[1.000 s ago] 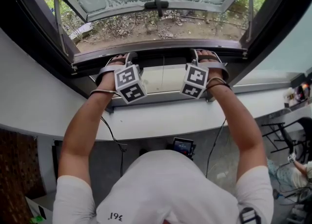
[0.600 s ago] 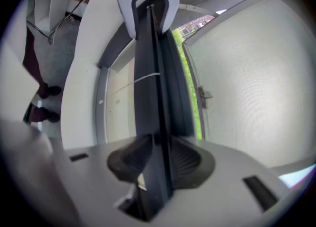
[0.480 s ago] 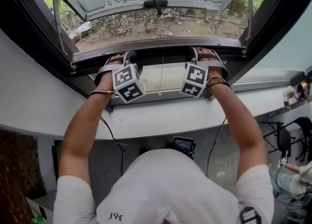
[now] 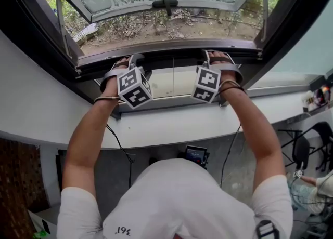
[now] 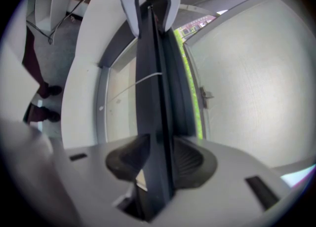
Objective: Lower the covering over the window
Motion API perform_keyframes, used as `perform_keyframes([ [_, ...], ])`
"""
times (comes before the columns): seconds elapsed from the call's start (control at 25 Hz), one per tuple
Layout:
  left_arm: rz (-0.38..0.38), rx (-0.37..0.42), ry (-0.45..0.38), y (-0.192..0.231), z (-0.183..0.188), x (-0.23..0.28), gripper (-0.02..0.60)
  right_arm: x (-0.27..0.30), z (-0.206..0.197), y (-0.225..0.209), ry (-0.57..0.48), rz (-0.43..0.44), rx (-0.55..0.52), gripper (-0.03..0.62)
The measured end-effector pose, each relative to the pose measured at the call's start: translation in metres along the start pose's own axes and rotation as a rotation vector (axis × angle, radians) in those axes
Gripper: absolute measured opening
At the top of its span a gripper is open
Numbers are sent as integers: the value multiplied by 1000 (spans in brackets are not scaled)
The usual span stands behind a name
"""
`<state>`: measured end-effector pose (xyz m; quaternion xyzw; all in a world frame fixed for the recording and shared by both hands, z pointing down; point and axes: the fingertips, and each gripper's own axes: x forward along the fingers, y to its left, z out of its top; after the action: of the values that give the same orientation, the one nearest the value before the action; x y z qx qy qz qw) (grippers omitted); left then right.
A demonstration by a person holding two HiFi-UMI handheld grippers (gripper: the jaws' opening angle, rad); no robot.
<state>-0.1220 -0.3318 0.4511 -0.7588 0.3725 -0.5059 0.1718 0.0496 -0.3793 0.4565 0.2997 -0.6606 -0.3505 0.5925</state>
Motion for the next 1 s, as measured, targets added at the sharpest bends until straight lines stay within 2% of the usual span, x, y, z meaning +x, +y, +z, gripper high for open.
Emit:
perform_keyframes([
  [0.36, 4, -70, -16, 5, -4, -8, 192, -1, 0, 0, -1, 7, 10, 150],
  [0.6, 2, -147, -61, 8, 0, -14, 189, -9, 6, -4, -40, -19, 38, 150],
  [0.84, 8, -277, -124, 10, 1, -23, 183, -22, 11, -9, -88, -39, 88, 150],
  [1.0, 42, -419, -215, 19, 9, -41, 173, -36, 15, -15, -156, -41, 199, 150],
])
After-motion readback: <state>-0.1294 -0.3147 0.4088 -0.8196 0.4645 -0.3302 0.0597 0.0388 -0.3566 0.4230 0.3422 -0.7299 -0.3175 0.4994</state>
